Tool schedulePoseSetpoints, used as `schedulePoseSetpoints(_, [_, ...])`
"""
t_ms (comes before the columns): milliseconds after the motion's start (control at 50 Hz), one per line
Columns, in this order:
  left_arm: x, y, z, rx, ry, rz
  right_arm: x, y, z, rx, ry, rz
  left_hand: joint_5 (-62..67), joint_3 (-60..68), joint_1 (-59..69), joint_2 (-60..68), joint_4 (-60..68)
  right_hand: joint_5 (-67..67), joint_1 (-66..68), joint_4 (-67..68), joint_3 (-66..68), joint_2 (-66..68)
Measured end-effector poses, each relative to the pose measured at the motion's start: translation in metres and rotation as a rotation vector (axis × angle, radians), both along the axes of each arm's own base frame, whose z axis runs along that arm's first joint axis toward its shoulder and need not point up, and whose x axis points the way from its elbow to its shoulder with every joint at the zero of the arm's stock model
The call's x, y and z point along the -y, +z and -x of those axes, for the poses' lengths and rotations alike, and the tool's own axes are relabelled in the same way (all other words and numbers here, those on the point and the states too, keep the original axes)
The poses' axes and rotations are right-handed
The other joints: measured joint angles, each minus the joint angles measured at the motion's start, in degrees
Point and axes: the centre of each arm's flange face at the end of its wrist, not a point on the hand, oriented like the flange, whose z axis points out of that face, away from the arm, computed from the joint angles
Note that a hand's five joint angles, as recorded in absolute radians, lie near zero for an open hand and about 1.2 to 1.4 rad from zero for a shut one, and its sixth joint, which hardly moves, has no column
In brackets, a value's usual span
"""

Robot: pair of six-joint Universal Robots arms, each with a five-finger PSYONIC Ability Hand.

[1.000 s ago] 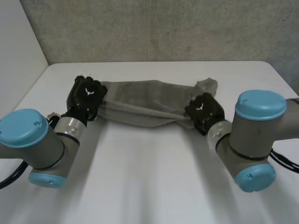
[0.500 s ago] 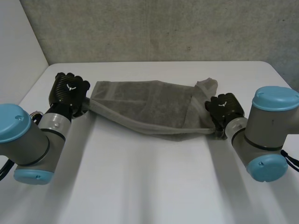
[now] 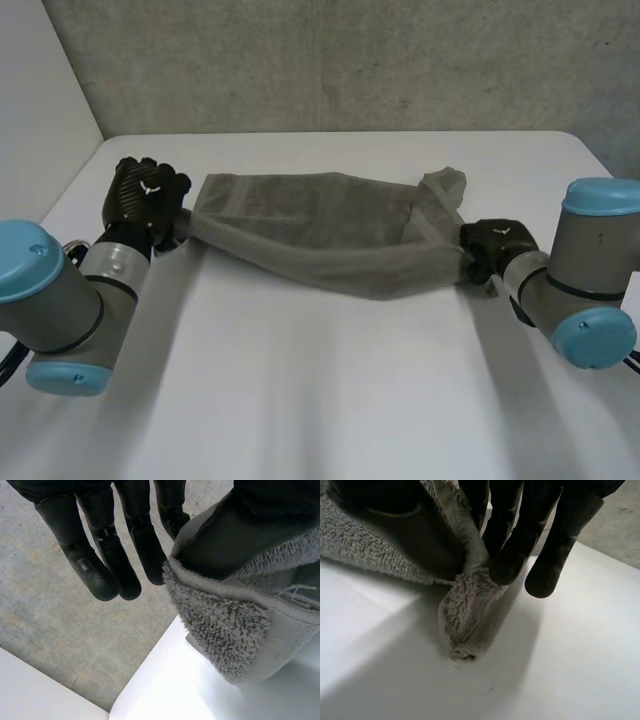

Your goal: Fold the towel.

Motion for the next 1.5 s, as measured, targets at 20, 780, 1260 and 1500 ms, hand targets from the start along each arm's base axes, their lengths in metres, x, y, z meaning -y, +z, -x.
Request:
schedulePoseSetpoints(20, [0.0, 0.001, 0.0, -0.001, 0.001, 0.002, 0.001, 0.002, 0.001, 0.0, -0.006, 0.008, 0.0, 0.0, 0.0, 0.0, 0.0, -0.02, 0.0, 0.19, 0.22, 0.0])
schedulePoseSetpoints(780, [-0.074, 0.06, -0.033, 0.066, 0.026, -0.125, -0.097, 0.158, 0.036, -0.663, 0.189, 0.307, 0.0, 0.0, 0.0, 0.0, 0.0, 1.03, 0.01, 0.23, 0.23, 0.01])
schedulePoseSetpoints(1260, [0.021, -0.026, 0.015, 0.233, -0.037, -0.179, 0.003, 0.04, 0.006, -0.842, 0.321, 0.244, 0.0, 0.07, 0.36, 0.01, 0.0, 2.47, 0.01, 0.23, 0.24, 1.45])
schedulePoseSetpoints(1500, [0.059, -0.045, 0.048, 0.219, -0.066, -0.091, 0.05, 0.015, -0.007, -0.84, 0.22, 0.493, -31.92, -33.13, -29.94, -31.61, -33.24, -32.09, -34.17, -32.67, -32.22, -33.5])
